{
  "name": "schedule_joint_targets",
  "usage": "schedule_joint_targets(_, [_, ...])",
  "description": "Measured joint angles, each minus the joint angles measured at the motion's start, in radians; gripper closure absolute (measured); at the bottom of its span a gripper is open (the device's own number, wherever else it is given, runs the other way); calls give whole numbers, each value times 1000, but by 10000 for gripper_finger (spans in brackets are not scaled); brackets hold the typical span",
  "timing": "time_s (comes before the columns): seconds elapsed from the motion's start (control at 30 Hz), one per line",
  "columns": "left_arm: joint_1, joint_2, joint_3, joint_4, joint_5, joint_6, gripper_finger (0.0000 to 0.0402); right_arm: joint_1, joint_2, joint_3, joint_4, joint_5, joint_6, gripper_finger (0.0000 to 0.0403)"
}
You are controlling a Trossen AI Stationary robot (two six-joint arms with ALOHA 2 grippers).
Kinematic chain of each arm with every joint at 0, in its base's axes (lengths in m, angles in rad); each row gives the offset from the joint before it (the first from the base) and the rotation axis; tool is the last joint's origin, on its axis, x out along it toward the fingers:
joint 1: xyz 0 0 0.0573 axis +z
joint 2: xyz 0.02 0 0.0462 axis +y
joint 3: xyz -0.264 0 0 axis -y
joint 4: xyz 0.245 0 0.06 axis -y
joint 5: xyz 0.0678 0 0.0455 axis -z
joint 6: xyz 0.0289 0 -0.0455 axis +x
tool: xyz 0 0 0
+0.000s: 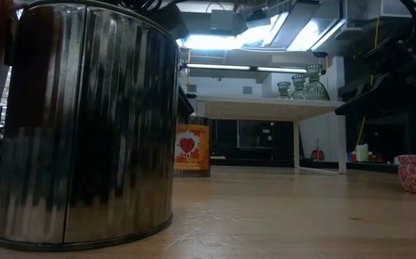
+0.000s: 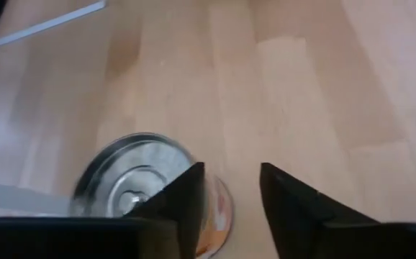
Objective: Pick & Place candle stick holders
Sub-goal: Put the top silver scented candle on the shelf
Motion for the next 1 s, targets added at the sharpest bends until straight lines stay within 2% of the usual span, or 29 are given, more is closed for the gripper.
schedule_joint_targets(0.23, [15, 0, 0, 2, -12, -1, 223, 0, 0, 0, 0, 1, 0, 268])
schedule_joint_targets(0.63, [20, 46, 6, -42, -12, -90, 223, 0, 0, 0, 0, 1, 0, 268])
schedule_joint_targets(0.8, [16, 61, 4, 0, 5, -52, 272, 0, 0, 0, 0, 1, 0, 268])
schedule_joint_targets(1.0, [13, 61, 3, 6, -17, -44, 378, 0, 0, 0, 0, 1, 0, 268])
